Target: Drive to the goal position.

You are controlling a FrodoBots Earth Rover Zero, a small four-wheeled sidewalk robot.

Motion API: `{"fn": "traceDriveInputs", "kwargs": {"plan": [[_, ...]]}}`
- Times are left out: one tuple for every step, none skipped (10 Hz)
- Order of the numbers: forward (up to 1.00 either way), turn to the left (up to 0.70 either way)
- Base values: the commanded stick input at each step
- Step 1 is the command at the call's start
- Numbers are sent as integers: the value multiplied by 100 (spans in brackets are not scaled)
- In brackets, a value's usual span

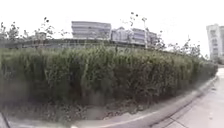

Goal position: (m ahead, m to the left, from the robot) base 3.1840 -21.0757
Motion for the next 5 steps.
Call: {"fn": "traceDriveInputs", "kwargs": {"plan": [[0,-45],[0,-45],[0,-45],[0,-45],[0,-45]]}}
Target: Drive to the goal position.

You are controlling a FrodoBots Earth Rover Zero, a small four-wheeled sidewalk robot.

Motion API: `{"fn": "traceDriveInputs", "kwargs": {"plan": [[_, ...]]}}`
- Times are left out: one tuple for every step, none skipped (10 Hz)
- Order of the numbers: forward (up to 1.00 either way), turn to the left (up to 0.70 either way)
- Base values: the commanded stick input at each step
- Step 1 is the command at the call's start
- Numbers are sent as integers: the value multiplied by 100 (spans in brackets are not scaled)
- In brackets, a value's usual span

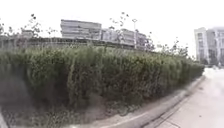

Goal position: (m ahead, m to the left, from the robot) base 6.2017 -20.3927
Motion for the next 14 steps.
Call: {"fn": "traceDriveInputs", "kwargs": {"plan": [[0,-45],[0,-45],[0,-45],[0,-45],[0,-45],[0,-45],[0,-45],[0,-45],[0,-45],[0,-45],[0,-45],[0,-45],[0,-45],[0,-45]]}}
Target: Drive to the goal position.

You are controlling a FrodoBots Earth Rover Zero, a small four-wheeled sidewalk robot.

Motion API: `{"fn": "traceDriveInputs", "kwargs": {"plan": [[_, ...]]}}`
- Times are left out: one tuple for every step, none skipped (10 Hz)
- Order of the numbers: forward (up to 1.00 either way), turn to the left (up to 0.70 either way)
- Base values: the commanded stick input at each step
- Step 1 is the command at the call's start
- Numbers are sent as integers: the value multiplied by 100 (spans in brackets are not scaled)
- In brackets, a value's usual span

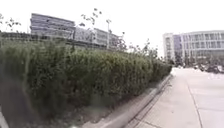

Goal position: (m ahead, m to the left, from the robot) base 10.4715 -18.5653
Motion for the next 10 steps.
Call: {"fn": "traceDriveInputs", "kwargs": {"plan": [[0,-45],[0,-45],[0,-45],[0,-45],[0,-45],[0,-45],[0,-45],[0,-45],[0,-45],[0,-45]]}}
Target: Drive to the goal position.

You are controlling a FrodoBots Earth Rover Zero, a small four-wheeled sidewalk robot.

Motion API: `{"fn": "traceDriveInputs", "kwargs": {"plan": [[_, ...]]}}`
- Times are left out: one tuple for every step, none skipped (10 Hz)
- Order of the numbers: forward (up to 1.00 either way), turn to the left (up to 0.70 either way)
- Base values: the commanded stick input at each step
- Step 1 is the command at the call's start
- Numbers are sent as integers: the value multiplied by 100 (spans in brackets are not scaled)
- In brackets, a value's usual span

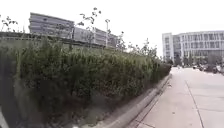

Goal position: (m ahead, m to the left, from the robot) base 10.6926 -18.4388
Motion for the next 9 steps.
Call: {"fn": "traceDriveInputs", "kwargs": {"plan": [[0,-45],[0,-44],[0,0],[0,0],[0,0],[0,0],[0,1],[0,17],[0,45]]}}
